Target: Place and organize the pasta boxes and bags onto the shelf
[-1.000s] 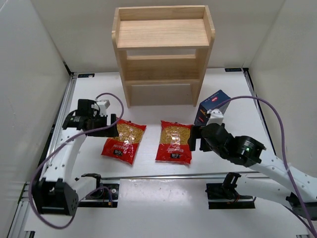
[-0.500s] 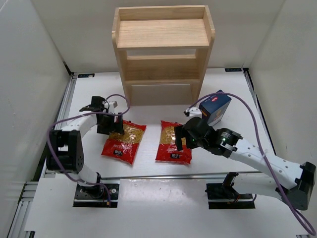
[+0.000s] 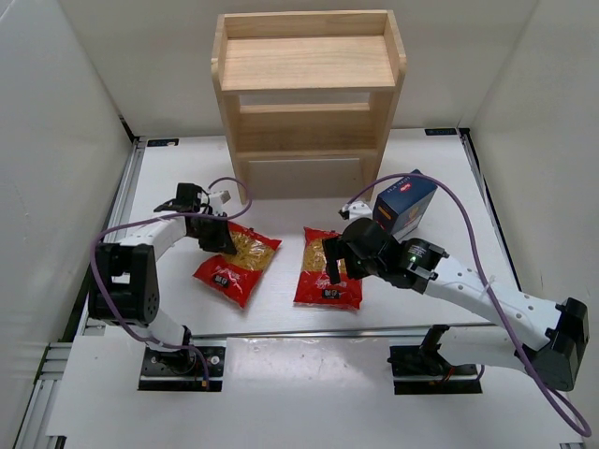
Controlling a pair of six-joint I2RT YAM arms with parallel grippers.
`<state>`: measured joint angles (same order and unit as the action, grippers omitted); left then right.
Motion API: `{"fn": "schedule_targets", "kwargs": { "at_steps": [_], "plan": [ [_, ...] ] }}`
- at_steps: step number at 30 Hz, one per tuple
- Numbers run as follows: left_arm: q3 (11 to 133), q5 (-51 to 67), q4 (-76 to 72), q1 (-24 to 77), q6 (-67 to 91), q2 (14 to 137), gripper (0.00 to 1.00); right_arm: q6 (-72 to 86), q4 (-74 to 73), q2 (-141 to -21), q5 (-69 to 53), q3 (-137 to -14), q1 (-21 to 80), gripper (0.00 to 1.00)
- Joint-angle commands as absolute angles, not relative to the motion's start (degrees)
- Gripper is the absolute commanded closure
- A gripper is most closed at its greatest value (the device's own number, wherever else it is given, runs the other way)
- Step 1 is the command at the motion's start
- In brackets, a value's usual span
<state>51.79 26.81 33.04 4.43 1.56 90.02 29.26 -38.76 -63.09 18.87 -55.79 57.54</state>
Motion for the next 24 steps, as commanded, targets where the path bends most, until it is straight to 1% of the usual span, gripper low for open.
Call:
{"fn": "schedule_targets", "kwargs": {
  "at_steps": [1, 4, 9, 15, 24],
  "plan": [
    [50.27, 27.69, 34.54, 5.54, 0.0, 90.62, 0.89, 27.77, -37.18, -63.28, 18.11, -58.71, 57.39, 0.0],
    [51.5, 28.39, 35.76, 5.54, 0.0, 87.2, 0.89, 29.0, -37.7, -63.28, 18.63, -59.23, 57.39, 0.0],
    [55.97, 33.74, 39.54, 6.15, 0.0, 79.73, 0.89, 29.53, -37.71, -63.28, 19.68, -59.24, 57.39, 0.0],
    [59.77, 37.96, 44.82, 8.87, 0.0, 77.61, 0.89, 29.53, -38.23, -63.81, 20.82, -60.38, 57.39, 0.0],
    [63.98, 38.58, 45.88, 13.27, 0.0, 74.45, 0.89, 31.81, -38.76, -63.64, 22.84, -60.39, 57.39, 0.0]
  ]
}}
